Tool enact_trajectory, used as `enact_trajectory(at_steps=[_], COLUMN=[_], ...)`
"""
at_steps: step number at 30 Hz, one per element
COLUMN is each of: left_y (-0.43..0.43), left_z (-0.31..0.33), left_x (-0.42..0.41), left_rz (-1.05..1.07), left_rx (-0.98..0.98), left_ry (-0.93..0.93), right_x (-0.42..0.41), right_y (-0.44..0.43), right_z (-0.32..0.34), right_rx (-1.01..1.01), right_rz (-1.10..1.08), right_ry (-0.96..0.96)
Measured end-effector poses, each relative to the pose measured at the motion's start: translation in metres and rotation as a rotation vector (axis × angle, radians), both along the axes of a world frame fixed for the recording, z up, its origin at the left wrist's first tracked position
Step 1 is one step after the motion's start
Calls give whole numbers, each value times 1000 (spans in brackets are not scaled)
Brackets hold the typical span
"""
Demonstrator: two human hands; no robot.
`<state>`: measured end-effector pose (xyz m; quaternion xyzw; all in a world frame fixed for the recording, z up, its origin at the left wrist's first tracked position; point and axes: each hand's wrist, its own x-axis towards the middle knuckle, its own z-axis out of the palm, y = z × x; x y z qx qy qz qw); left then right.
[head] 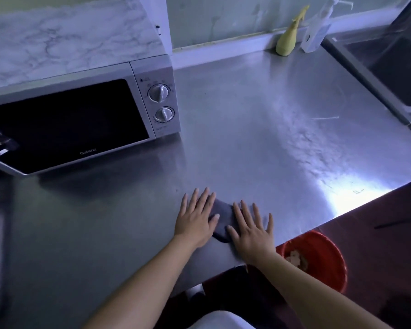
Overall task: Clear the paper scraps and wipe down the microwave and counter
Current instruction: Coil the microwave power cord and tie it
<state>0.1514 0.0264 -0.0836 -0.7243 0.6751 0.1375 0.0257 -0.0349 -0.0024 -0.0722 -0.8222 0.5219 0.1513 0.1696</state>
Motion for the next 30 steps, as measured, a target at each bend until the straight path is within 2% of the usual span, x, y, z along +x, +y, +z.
enact_trajectory(at_steps=[4,9,14,16,19,23,24,26,28,30], left_y=[-12,-17,-37,-51,-73,-98,-99,-99,-99,-103], left_z=[-24,-25,2,12,25,40,44,55,72,96], left_x=[23,24,41,44,41,38,40,46,50,47], left_rz=[-57,-99,-63,-93,-163,-219,-212,-140,24,200], left_rx=[-4,142,99,183,319,415,452,529,536,456], left_ry=[25,66,212,237,176,69,114,329,638,965], right_x=[-5,-2,-11,-8,5,18,17,10,-2,-17], right_y=[-2,0,-17,-29,-50,-70,-73,-86,-110,-140], right_z=[-23,-26,-14,-7,5,19,24,36,56,79], right_rx=[-30,19,37,63,161,244,290,418,554,684], right_rz=[-41,-43,-195,-260,-246,-98,-87,-119,-203,-311], right_ry=[-29,-13,-180,-206,-162,-106,-149,-309,-540,-798])
